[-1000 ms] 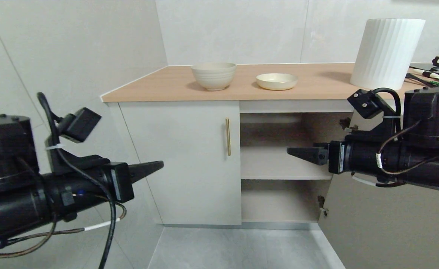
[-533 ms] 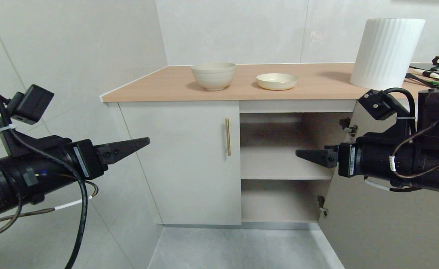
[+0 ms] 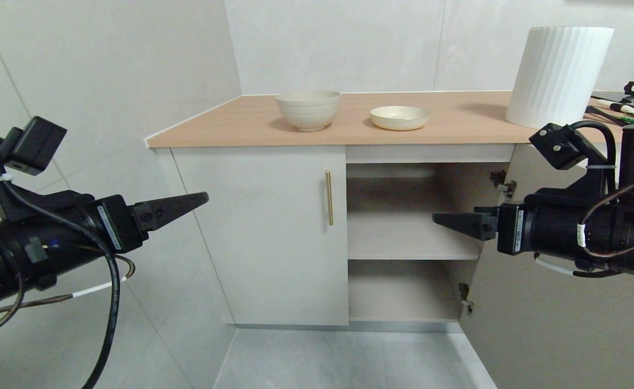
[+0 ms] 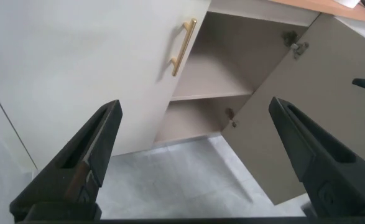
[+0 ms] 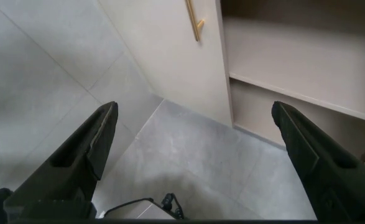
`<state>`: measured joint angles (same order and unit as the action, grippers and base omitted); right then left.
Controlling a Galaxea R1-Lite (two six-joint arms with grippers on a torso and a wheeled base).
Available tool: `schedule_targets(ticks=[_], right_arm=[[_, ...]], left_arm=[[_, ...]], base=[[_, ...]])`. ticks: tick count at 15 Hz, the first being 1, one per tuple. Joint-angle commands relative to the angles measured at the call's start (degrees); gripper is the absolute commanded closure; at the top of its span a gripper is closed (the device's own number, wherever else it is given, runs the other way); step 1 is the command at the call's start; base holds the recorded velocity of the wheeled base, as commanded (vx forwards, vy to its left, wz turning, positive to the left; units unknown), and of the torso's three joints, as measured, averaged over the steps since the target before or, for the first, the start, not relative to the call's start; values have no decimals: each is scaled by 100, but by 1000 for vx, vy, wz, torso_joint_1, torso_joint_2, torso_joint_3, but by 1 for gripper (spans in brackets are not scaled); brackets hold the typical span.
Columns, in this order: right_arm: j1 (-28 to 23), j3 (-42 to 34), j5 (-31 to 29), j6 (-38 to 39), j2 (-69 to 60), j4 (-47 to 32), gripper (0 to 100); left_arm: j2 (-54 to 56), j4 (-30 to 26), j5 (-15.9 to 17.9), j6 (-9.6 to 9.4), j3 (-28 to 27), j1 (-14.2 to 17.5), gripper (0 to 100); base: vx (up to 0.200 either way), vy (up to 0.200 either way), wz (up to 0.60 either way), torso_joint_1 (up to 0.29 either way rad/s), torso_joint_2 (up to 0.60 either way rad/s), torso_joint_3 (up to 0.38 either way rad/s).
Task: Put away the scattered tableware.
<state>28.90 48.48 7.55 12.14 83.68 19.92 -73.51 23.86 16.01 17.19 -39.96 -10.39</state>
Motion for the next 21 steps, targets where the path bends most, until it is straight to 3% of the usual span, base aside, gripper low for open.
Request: schedule_targets(ticks=[1,12,21], right_arm=[[63,-14,1,-1,-9,3,0],[151,-102,28,-1,-44,3,0],[195,-252,168,-89,-308,-164,0]], left_arm=[[-23,5,-1,4,-3,37,0],[-49,-4,8,13,-64,133,0],[-49,-13,25,13,-56,133,0]], base=[[200,0,0,2,2,-2],[200,0,0,2,2,1],[0,0,0,0,0,0]])
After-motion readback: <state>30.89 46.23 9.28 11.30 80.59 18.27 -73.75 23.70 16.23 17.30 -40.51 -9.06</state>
